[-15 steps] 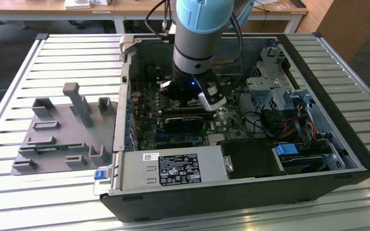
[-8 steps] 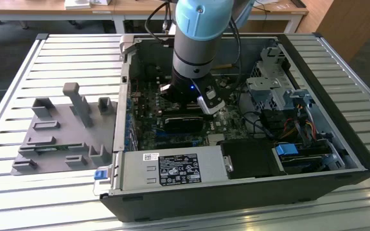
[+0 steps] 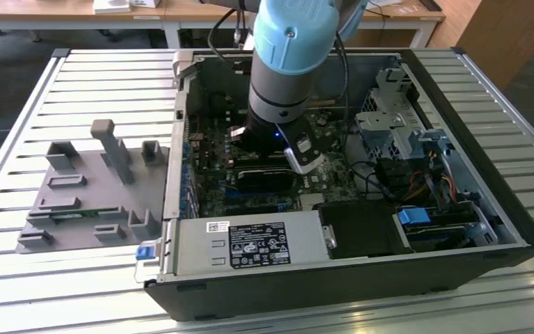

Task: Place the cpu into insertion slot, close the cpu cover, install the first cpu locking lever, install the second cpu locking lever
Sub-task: 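Install the second cpu locking lever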

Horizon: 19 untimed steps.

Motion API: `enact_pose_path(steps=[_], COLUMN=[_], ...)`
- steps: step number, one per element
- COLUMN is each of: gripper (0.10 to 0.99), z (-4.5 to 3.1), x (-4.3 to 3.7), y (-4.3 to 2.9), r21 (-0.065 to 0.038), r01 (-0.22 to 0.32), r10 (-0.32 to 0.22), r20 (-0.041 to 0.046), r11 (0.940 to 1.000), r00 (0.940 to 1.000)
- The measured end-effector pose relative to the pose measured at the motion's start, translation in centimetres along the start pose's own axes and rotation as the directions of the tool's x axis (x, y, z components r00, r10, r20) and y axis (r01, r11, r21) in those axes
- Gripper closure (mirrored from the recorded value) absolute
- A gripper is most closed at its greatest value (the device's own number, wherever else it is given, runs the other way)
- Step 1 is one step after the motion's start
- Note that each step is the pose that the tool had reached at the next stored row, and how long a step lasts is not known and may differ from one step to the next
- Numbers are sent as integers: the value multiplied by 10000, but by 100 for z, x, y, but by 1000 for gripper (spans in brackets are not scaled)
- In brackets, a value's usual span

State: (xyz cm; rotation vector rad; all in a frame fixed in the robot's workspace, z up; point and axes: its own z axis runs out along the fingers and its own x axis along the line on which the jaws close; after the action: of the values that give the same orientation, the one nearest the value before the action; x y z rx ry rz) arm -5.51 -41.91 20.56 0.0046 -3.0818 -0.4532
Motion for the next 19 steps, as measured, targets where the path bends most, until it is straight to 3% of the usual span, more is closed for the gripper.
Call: enact_pose_path(steps=[5, 11, 14, 19], gripper=[980, 980, 980, 980], z=[-10, -69, -130, -308], x=[55, 66, 73, 112], y=[-40, -23, -5, 49], r21=[-191, -212, -211, -211], r01=[6, 7, 6, 6], r10=[-6, -7, -6, -6], r20=[1, 1, 1, 2], r11=[9998, 9998, 9998, 9998], r00=[10000, 10000, 10000, 10000])
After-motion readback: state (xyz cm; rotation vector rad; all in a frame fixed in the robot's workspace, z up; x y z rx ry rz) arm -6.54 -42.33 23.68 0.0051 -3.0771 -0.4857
